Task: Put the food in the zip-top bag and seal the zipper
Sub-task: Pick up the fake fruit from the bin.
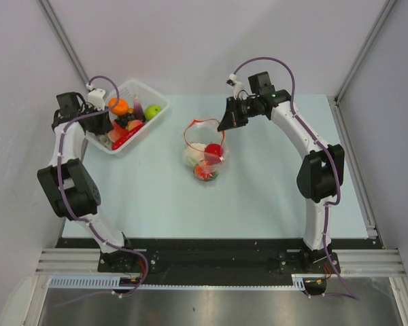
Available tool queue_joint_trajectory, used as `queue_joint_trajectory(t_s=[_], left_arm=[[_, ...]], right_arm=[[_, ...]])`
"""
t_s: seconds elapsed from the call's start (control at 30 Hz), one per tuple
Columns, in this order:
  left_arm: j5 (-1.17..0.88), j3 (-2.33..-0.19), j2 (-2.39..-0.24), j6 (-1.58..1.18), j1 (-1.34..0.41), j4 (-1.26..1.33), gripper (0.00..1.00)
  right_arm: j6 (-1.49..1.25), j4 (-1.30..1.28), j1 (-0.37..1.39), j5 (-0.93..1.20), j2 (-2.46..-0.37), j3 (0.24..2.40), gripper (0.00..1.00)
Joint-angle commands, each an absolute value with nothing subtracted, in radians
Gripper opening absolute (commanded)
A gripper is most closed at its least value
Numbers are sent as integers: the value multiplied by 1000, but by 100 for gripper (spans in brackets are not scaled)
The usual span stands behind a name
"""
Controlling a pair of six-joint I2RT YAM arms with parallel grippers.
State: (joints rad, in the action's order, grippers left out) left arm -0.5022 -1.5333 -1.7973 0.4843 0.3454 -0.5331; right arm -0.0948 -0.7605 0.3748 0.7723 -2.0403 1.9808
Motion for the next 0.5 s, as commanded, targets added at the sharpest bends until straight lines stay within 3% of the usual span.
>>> queue_joint_trajectory(t_s=[0.0,0.13,0.37,0.47], left_arm=[[-462,-1572,-1663,518,347,-583,3],[-408,-1604,-1625,494,348,-612,0],[-128,-1580,-1563,316,344,-485,0],[-208,-1597,-1530,235,336,-520,0]], right_arm=[[-84,-769,373,788,-2029,2002,0],[-97,-756,373,792,-2029,1999,0],[-140,-721,379,796,-2048,2009,0],[-163,-709,382,801,-2052,2013,0]])
